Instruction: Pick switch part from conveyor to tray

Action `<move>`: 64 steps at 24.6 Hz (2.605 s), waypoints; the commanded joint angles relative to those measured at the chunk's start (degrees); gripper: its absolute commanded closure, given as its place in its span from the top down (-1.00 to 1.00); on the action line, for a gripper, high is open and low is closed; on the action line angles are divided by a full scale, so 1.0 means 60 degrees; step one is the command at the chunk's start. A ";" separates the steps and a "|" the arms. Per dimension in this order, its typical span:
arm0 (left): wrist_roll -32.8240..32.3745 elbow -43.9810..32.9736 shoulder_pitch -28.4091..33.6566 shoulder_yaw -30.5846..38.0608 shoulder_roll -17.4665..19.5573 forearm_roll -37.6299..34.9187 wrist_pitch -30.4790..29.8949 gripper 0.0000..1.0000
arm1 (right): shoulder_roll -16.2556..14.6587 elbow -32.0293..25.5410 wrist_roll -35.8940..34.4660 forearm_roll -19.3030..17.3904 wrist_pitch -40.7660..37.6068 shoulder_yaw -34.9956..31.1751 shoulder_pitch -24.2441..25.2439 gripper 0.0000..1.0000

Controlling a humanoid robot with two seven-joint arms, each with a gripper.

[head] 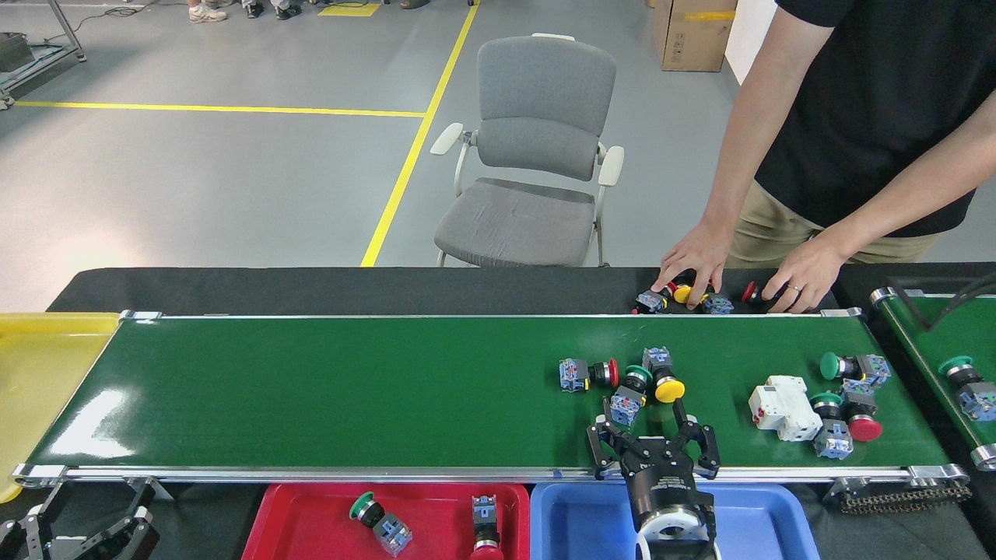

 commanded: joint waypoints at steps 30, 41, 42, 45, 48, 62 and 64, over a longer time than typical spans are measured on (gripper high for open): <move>0.0070 -0.0068 -0.0177 0.0122 0.0222 0.0064 -0.0062 1.00 | -0.1131 -0.1909 0.0301 -0.0041 -0.2064 0.3521 -0.0342 -0.71; 0.0070 -0.0420 -0.0705 0.0020 0.0354 0.0035 -0.2581 1.00 | -0.1160 -0.2275 -0.0358 -0.0085 -0.3866 0.3579 0.0331 1.00; 0.0055 -0.0508 -0.0895 0.0020 0.0354 0.0035 -0.2948 1.00 | -0.1146 -0.2495 -0.0372 -0.0085 -0.3338 0.3008 0.0727 1.00; -0.0237 -0.0566 -0.1378 -0.0346 0.0310 -0.0126 -0.3138 1.00 | -0.1087 -0.3037 -0.0723 -0.0100 -0.1699 0.1647 0.1737 1.00; -0.0590 -0.0523 -0.1686 -0.1035 0.0178 -0.0375 -0.3109 1.00 | -0.1087 -0.3095 -0.1808 -0.0217 -0.0833 0.0547 0.2602 1.00; -0.0780 0.1806 -0.4440 -0.4390 -0.0466 -0.1108 -0.1527 1.00 | -0.0311 -0.2393 -0.1120 -0.0173 0.0148 0.0386 0.2485 1.00; -0.0780 0.2187 -0.4806 -0.4375 -0.0642 -0.1327 -0.1527 1.00 | -0.0238 -0.2129 -0.0958 -0.0173 0.0207 0.0591 0.2046 1.00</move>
